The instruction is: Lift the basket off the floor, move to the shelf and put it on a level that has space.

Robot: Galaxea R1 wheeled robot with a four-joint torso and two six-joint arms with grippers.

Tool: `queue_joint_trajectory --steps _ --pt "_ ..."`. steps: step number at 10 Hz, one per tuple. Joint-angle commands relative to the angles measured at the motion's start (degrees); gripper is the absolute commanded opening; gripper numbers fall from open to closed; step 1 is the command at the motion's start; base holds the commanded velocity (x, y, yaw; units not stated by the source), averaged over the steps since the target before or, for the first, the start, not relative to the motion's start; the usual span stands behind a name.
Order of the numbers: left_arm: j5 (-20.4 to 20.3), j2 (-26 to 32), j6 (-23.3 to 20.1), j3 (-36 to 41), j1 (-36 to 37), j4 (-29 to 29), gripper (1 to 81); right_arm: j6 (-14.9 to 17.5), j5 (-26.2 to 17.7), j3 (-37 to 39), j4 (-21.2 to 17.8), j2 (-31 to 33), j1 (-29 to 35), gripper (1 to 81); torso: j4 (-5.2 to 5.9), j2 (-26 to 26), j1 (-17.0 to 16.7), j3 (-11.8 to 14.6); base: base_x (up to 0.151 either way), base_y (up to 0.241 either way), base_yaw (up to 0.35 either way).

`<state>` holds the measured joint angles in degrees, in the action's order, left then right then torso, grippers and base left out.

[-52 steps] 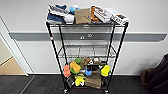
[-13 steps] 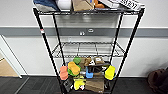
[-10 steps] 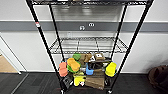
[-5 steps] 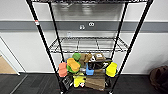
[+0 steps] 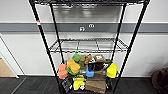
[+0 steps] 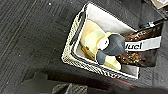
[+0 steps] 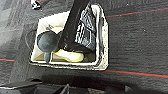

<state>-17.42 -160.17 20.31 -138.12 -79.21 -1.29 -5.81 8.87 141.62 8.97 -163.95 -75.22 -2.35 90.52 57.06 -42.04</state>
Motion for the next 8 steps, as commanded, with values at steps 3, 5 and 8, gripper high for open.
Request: queue_joint_trajectory --steps 3,5,8 --pt "12.04 6.43 0.17 8.11 9.55 -1.35 81.1 -0.07 -3.95 -0.48 -0.27 1.76 7.57 81.1 0.00 9.32 5.94 -5.40 0.000 0.000 0.000" --pt "15.31 6.79 0.17 8.74 12.01 -0.82 81.1 -1.12 -5.36 -1.52 -0.36 2.29 9.77 81.1 0.00 12.05 7.65 -7.13 0.000 0.000 0.000" --pt "17.24 6.97 0.17 8.92 14.83 -0.21 81.1 -3.59 -7.03 -5.40 -0.36 3.96 12.67 81.1 0.00 17.47 11.10 -8.40 0.000 0.000 0.000"
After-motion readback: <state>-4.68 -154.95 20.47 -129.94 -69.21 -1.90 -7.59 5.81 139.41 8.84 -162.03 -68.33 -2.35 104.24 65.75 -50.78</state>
